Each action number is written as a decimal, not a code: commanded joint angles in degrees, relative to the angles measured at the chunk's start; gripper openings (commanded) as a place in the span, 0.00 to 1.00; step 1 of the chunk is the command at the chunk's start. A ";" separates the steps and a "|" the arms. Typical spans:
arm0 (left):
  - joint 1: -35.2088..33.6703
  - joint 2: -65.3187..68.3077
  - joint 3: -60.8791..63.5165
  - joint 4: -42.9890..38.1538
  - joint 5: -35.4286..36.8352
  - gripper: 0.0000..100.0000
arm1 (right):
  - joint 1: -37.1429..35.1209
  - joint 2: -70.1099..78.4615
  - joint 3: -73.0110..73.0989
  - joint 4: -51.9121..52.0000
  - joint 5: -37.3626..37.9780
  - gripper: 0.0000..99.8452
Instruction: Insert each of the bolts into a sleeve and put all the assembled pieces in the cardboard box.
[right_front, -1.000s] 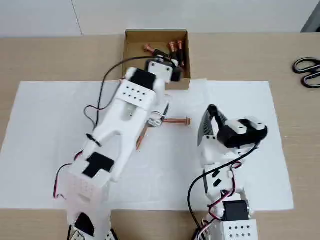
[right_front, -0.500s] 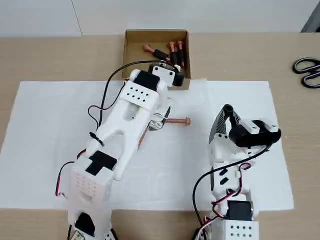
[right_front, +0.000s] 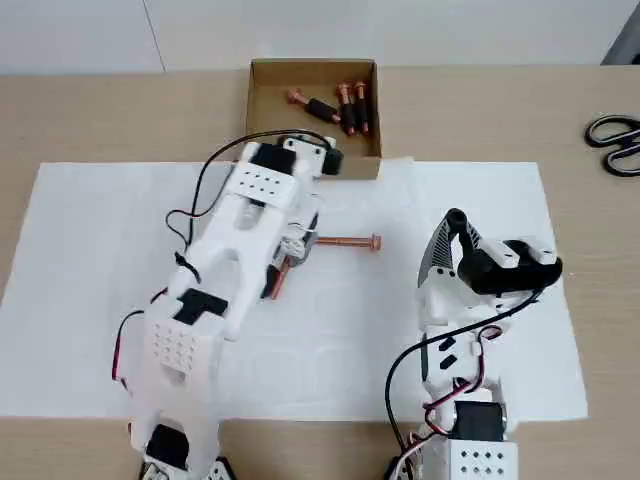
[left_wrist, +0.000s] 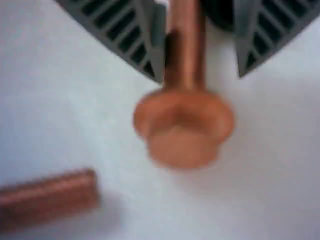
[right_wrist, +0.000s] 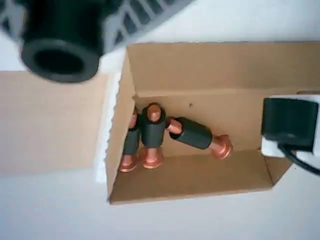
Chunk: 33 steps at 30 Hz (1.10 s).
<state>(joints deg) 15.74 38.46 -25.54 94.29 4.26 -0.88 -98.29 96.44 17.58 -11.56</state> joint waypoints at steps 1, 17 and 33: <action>-1.05 -0.18 -2.42 -1.67 -0.70 0.09 | 0.66 -1.45 0.26 0.04 0.18 0.00; 3.08 1.05 -4.44 -2.81 -0.62 0.01 | 0.66 -1.45 0.26 0.04 0.18 0.00; 3.43 -13.80 -24.31 6.07 4.75 0.01 | -10.33 -1.45 0.26 0.04 0.53 0.00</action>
<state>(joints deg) 19.43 33.01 -46.90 99.47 7.08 -6.68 -98.37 96.44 17.58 -11.56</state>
